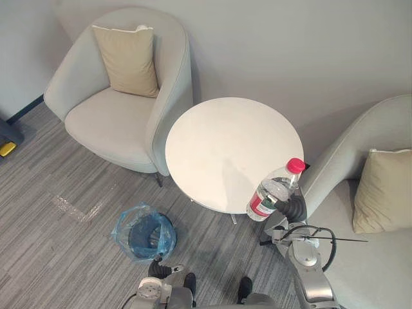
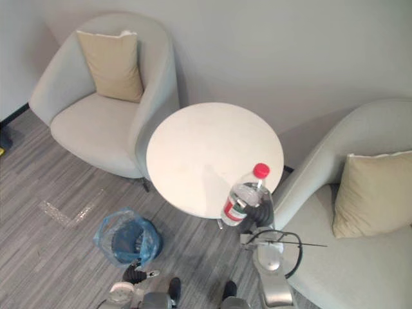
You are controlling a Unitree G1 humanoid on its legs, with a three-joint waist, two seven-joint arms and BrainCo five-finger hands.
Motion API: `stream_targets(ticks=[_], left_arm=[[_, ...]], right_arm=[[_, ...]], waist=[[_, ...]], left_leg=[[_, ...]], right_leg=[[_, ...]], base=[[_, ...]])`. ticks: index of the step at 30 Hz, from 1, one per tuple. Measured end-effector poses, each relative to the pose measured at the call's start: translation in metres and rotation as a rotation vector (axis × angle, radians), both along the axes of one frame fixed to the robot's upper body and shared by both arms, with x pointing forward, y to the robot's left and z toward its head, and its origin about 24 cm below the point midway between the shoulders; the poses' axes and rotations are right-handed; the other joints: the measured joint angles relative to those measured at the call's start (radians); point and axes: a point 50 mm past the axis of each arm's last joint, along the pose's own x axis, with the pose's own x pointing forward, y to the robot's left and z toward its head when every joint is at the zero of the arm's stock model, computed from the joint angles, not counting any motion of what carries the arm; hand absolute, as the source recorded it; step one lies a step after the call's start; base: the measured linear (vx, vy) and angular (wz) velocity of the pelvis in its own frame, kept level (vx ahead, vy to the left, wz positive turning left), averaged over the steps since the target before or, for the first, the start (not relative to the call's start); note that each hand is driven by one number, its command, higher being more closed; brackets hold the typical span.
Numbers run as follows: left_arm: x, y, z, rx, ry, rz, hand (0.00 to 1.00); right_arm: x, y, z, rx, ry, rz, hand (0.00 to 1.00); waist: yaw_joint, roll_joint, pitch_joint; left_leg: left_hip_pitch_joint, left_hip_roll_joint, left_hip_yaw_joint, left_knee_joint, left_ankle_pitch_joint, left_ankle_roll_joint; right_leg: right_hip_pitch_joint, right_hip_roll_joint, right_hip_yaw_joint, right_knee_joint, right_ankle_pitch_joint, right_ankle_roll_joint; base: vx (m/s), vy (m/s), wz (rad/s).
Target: Gather rubbish on tea table into small bin, then transfer packed bag to large trash can.
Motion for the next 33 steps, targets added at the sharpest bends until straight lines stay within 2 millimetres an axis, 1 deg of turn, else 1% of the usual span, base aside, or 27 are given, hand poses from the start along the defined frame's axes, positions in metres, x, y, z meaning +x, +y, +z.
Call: stream_targets(ticks=[3, 5, 7, 8, 10, 11, 12, 13, 14, 15, 16, 17, 18, 19, 20, 21, 22, 24, 25, 26, 27, 28, 29, 30, 31, 32, 33], left_arm=[[-0.002, 0.0, -0.001, 0.0, 0.006, 0.0, 0.0], [-0.002, -0.001, -0.001, -0.001, 0.004, -0.006, 0.0], [0.003, -0.006, 0.002, -0.016, -0.02, -0.008, 0.0], [0.004, -0.008, 0.002, -0.019, -0.027, -0.009, 0.0], [0.008, -0.011, 0.005, -0.029, -0.046, -0.011, 0.0], [0.01, -0.014, 0.006, -0.032, -0.058, -0.024, 0.0], [0.011, -0.015, 0.006, -0.029, -0.06, -0.038, 0.0], [0.013, -0.013, 0.008, -0.013, -0.07, -0.06, 0.0], [0.013, -0.015, 0.008, -0.01, -0.07, -0.076, 0.0], [0.01, -0.016, 0.006, -0.008, -0.056, -0.085, 0.0], [0.008, -0.017, 0.005, -0.009, -0.049, -0.089, 0.0], [0.005, -0.021, 0.004, -0.008, -0.038, -0.114, 0.0], [0.004, -0.025, 0.003, -0.011, -0.033, -0.128, 0.0], [0.004, -0.025, 0.003, -0.01, -0.033, -0.134, 0.0], [0.005, -0.024, 0.003, -0.002, -0.034, -0.143, 0.0], [0.005, -0.023, 0.003, 0.007, -0.031, -0.149, 0.0], [0.005, -0.023, 0.003, 0.008, -0.03, -0.15, 0.0], [0.002, -0.023, 0.002, 0.009, -0.022, -0.151, 0.0], [0.001, -0.022, 0.001, 0.012, -0.018, -0.15, 0.0], [0.001, -0.02, 0.001, 0.016, -0.014, -0.149, 0.0], [0.0, -0.018, 0.0, 0.022, -0.01, -0.149, 0.0], [-0.002, -0.016, 0.0, 0.028, -0.004, -0.148, 0.0], [-0.003, -0.014, -0.001, 0.03, 0.0, -0.145, 0.0], [-0.004, -0.013, -0.001, 0.03, 0.006, -0.135, 0.0], [-0.004, -0.012, -0.001, 0.027, 0.003, -0.123, 0.0], [-0.001, -0.012, 0.001, 0.028, -0.015, -0.123, 0.0], [-0.003, -0.008, -0.002, 0.035, 0.009, -0.12, 0.0]], right_arm=[[-0.003, 0.003, 0.003, -0.026, -0.012, 0.009, 1.0], [-0.005, 0.006, 0.012, -0.042, -0.048, 0.029, 1.0], [-0.004, 0.009, 0.028, -0.06, -0.122, 0.059, 1.0], [-0.004, 0.009, 0.031, -0.065, -0.137, 0.062, 1.0], [0.004, 0.014, 0.043, -0.073, -0.198, 0.085, 1.0], [0.007, 0.017, 0.048, -0.068, -0.222, 0.092, 1.0], [0.008, 0.018, 0.049, -0.068, -0.231, 0.092, 1.0], [0.01, 0.018, 0.053, -0.066, -0.249, 0.091, 1.0], [0.012, 0.017, 0.054, -0.074, -0.255, 0.092, 1.0], [0.012, 0.015, 0.054, -0.073, -0.255, 0.084, 1.0], [0.013, 0.014, 0.053, -0.074, -0.254, 0.078, 1.0], [0.013, 0.011, 0.052, -0.076, -0.249, 0.061, 1.0], [0.016, 0.007, 0.049, -0.081, -0.234, 0.043, 1.0], [0.017, 0.006, 0.046, -0.083, -0.221, 0.037, 1.0], [0.019, 0.005, 0.036, -0.074, -0.181, 0.026, 1.0], [0.018, 0.007, 0.026, -0.058, -0.133, 0.019, 1.0], [0.018, 0.008, 0.024, -0.054, -0.123, 0.021, 1.0], [0.018, 0.017, 0.018, -0.061, -0.099, 0.055, 1.0], [0.017, 0.021, 0.017, -0.076, -0.094, 0.075, 1.0], [0.017, 0.021, 0.016, -0.075, -0.091, 0.078, 1.0], [0.014, 0.02, 0.013, -0.076, -0.075, 0.074, 1.0], [0.009, 0.018, 0.009, -0.075, -0.055, 0.063, 1.0], [0.007, 0.016, 0.006, -0.075, -0.044, 0.057, 1.0], [0.003, 0.014, 0.002, -0.075, -0.023, 0.05, 1.0], [0.001, 0.011, -0.001, -0.084, -0.002, 0.042, 1.0], [0.001, 0.009, -0.001, -0.095, -0.001, 0.046, 1.0], [-0.005, 0.008, -0.004, -0.082, 0.022, 0.044, 1.0]], waist=[[-0.001, 0.002, -0.002], [-0.003, 0.009, 0.001], [-0.002, 0.025, 0.019], [-0.002, 0.028, 0.024], [-0.001, 0.046, 0.035], [-0.002, 0.052, 0.038], [-0.004, 0.05, 0.037], [-0.014, 0.039, 0.037], [-0.019, 0.04, 0.039], [-0.034, 0.042, 0.038], [-0.043, 0.045, 0.036], [-0.055, 0.054, 0.032], [-0.058, 0.068, 0.027], [-0.058, 0.064, 0.029], [-0.06, 0.044, 0.036], [-0.058, 0.033, 0.03], [-0.058, 0.033, 0.03], [-0.058, 0.038, 0.03], [-0.056, 0.038, 0.03], [-0.057, 0.038, 0.03], [-0.059, 0.036, 0.029], [-0.078, 0.028, 0.034], [-0.095, 0.024, 0.037], [-0.112, 0.015, 0.037], [-0.112, 0.013, 0.037], [-0.1, 0.014, 0.037], [-0.124, 0.021, 0.043]], left_leg=[[-0.001, 0.0, -0.004, 0.002, 0.002, 0.0], [-0.042, 0.003, -0.016, 0.022, 0.005, 0.0], [-0.095, 0.001, -0.033, 0.068, 0.006, -0.001], [-0.105, 0.001, -0.034, 0.075, 0.006, -0.001], [-0.171, 0.002, -0.014, 0.129, 0.022, -0.002], [-0.206, 0.0, 0.003, 0.146, 0.052, -0.002], [-0.213, -0.008, 0.002, 0.117, 0.086, -0.008], [-0.213, 0.004, 0.087, 0.121, 0.064, 0.025], [-0.21, 0.053, 0.244, 0.254, -0.025, 0.057], [-0.185, 0.076, 0.308, 0.277, -0.061, 0.05], [-0.162, 0.09, 0.347, 0.271, -0.075, 0.034], [-0.108, 0.108, 0.387, 0.219, -0.092, 0.008], [-0.058, 0.102, 0.385, 0.121, -0.101, -0.012], [-0.042, 0.096, 0.383, 0.085, -0.102, -0.019], [-0.025, 0.074, 0.375, 0.047, -0.078, -0.027], [-0.018, 0.055, 0.36, 0.053, -0.077, -0.024], [-0.012, 0.051, 0.358, 0.053, -0.077, -0.024], [0.01, 0.03, 0.354, 0.05, -0.079, -0.017], [0.007, 0.017, 0.344, 0.052, -0.085, 0.002], [0.006, 0.009, 0.327, 0.054, -0.091, 0.013], [0.008, -0.006, 0.301, 0.056, -0.101, 0.022], [0.005, -0.022, 0.248, 0.065, -0.109, 0.038], [-0.003, -0.028, 0.216, 0.076, -0.11, 0.04], [-0.012, -0.038, 0.177, 0.094, -0.111, 0.042], [-0.024, -0.047, 0.146, 0.105, -0.111, 0.042], [-0.036, -0.05, 0.131, 0.11, -0.11, 0.048], [-0.046, -0.034, -0.013, 0.157, -0.127, 0.025]], right_leg=[[0.009, 0.002, -0.004, -0.014, 0.009, -0.001], [-0.009, 0.0, -0.015, -0.012, 0.013, -0.002], [-0.045, -0.004, -0.047, 0.022, 0.007, -0.008], [-0.055, -0.005, -0.05, 0.033, 0.005, -0.01], [-0.106, -0.007, -0.058, 0.08, -0.008, -0.023], [-0.122, -0.006, -0.071, 0.086, -0.015, -0.038], [-0.131, -0.011, -0.074, 0.086, -0.019, -0.053], [-0.151, -0.049, -0.123, 0.087, -0.005, -0.055], [-0.168, -0.062, -0.145, 0.112, -0.003, -0.053], [-0.164, -0.069, -0.162, 0.112, -0.001, -0.05], [-0.162, -0.073, -0.174, 0.113, 0.002, -0.047], [-0.164, -0.071, -0.188, 0.113, 0.01, -0.039], [-0.163, -0.065, -0.198, 0.112, 0.021, -0.03], [-0.161, -0.066, -0.203, 0.11, 0.028, -0.025], [-0.146, -0.073, -0.208, 0.092, 0.051, -0.018], [-0.12, -0.084, -0.211, 0.069, 0.065, -0.007], [-0.113, -0.09, -0.211, 0.07, 0.066, -0.005], [-0.107, -0.119, -0.208, 0.107, 0.061, -0.004], [-0.117, -0.141, -0.206, 0.153, 0.038, -0.001], [-0.119, -0.15, -0.206, 0.176, 0.024, -0.003], [-0.134, -0.167, -0.176, 0.236, -0.029, -0.032], [-0.152, -0.145, -0.065, 0.286, -0.128, -0.033], [-0.157, -0.121, -0.003, 0.299, -0.161, -0.034], [-0.165, -0.085, 0.085, 0.311, -0.184, -0.041], [-0.166, -0.064, 0.143, 0.321, -0.187, -0.047], [-0.167, -0.063, 0.146, 0.339, -0.188, -0.048], [-0.253, 0.036, 0.271, 0.416, -0.203, -0.083]], base=[[-0.06, -0.003, 0.06], [-0.08, -0.01, 0.22], [-0.1, 0.004, 0.39], [-0.09, 0.009, 0.25], [-0.15, 0.007, 0.28], [-0.2, -0.002, 0.48], [-0.2, 0.017, 0.64], [-0.13, 0.007, 0.67], [-0.1, 0.028, 0.73], [-0.06, 0.023, 0.6], [-0.04, 0.06, 0.56], [-0.06, 0.148, 0.47], [-0.06, 0.171, 0.39], [-0.08, 0.202, 0.35], [-0.08, 0.149, 0.38], [-0.08, 0.139, 0.34], [-0.08, 0.147, 0.23], [-0.09, 0.147, 0.1], [-0.08, 0.103, 0.13], [-0.1, 0.121, 0.32], [-0.05, 0.045, 0.69], [-0.05, 0.03, 0.96], [0.0, -0.048, 1.31], [0.04, -0.055, 1.35], [0.12, -0.052, 1.07], [0.27, -0.149, 2.04], [0.27, -0.173, 1.92]])
